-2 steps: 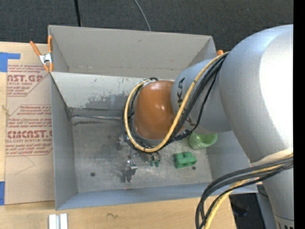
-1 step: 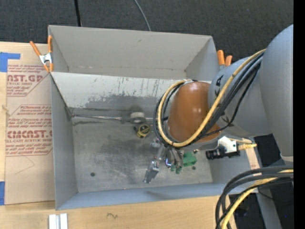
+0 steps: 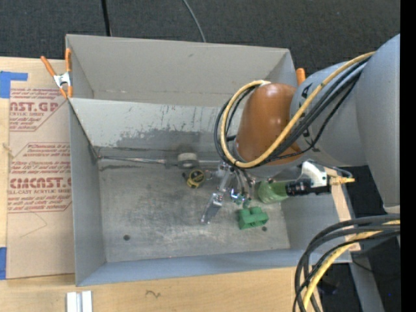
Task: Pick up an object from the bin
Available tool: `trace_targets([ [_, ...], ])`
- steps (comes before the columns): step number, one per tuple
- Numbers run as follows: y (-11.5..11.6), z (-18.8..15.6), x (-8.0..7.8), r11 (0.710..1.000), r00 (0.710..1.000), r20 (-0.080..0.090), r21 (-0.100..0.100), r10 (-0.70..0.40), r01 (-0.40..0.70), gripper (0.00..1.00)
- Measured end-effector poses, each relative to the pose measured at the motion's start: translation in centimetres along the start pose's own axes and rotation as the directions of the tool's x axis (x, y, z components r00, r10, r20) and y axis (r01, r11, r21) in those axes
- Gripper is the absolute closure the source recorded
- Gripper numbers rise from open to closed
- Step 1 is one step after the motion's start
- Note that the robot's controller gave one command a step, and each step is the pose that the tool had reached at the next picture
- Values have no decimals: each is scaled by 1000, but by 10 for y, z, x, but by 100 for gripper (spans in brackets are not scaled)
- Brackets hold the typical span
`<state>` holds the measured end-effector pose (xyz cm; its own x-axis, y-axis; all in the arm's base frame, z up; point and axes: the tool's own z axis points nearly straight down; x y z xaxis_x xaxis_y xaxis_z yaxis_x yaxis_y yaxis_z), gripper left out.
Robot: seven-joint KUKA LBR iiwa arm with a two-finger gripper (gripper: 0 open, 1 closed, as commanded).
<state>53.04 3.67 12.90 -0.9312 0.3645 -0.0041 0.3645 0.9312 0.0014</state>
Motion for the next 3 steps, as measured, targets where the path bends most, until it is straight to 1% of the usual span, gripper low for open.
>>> trace_targets([
  [1, -94, 33, -34, 961, 961, -6, 3, -276, 276, 0],
  [2, -116, 58, -51, 963, 963, -2, -3, -268, 268, 0],
  [3, -116, 56, -50, 962, 962, -7, -2, -272, 272, 100],
])
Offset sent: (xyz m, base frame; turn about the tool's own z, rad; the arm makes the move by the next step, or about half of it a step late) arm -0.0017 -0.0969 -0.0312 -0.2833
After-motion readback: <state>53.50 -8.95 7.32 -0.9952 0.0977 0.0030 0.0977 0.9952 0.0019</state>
